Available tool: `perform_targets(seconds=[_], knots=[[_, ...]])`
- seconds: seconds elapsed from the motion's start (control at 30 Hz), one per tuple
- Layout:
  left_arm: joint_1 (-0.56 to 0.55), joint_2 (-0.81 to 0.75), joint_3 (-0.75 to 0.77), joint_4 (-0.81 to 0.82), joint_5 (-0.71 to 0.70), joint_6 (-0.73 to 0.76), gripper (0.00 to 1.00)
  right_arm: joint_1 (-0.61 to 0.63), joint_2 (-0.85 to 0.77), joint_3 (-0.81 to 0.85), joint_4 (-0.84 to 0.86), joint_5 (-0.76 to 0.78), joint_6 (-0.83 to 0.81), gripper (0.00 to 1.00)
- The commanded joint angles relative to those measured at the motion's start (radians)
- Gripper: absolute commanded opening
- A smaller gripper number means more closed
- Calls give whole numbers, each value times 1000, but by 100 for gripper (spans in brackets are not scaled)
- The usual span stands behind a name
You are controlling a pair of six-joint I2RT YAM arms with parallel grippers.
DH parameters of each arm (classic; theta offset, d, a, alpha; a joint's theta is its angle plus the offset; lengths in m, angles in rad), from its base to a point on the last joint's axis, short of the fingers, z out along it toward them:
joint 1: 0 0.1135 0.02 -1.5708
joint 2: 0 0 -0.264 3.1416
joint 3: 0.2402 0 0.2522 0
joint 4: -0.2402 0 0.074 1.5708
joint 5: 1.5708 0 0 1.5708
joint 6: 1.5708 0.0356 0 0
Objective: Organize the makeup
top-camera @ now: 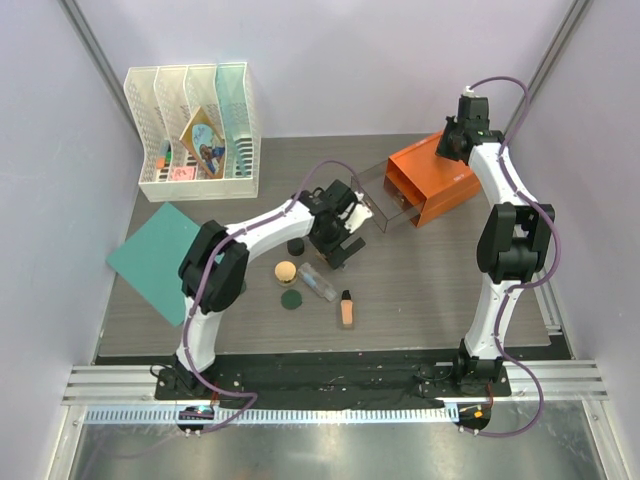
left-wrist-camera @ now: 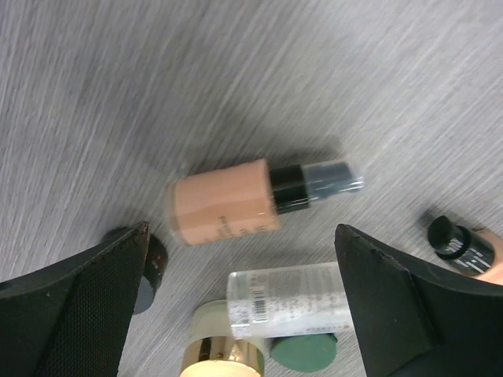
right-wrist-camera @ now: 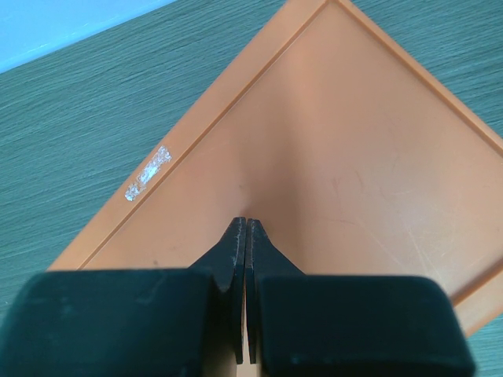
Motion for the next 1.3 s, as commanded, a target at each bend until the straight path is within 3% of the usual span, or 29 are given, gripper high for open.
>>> perform_targets(seconds=[0.0, 0.33, 0.53, 0.67, 0.9, 0.93, 0.97, 1.27], knots=[[-55, 18, 0, 32, -31, 47, 100, 19, 108, -90, -269, -60, -15, 1], [-92, 122, -3, 50, -138, 38, 97, 19, 99, -100, -269, -63, -17, 1], [-91, 130, -28, 64, -202, 12, 89, 21, 99, -106, -270, -69, -14, 1], [-92, 139, -35, 56, -219, -6, 48, 19, 105, -106, -269, -76, -12, 1], [-92, 144, -63, 44, -219, -22, 24, 19, 112, -104, -269, -85, -11, 1], [-92, 142, -66, 45, -215, -20, 7, 19, 113, -104, -269, -85, -9, 1], [-92, 139, -72, 45, -219, -25, 0, 19, 113, -104, -269, -88, -9, 1], [-92, 101, -78, 33, -248, -52, 0, 19, 115, -106, -267, -92, -6, 1]])
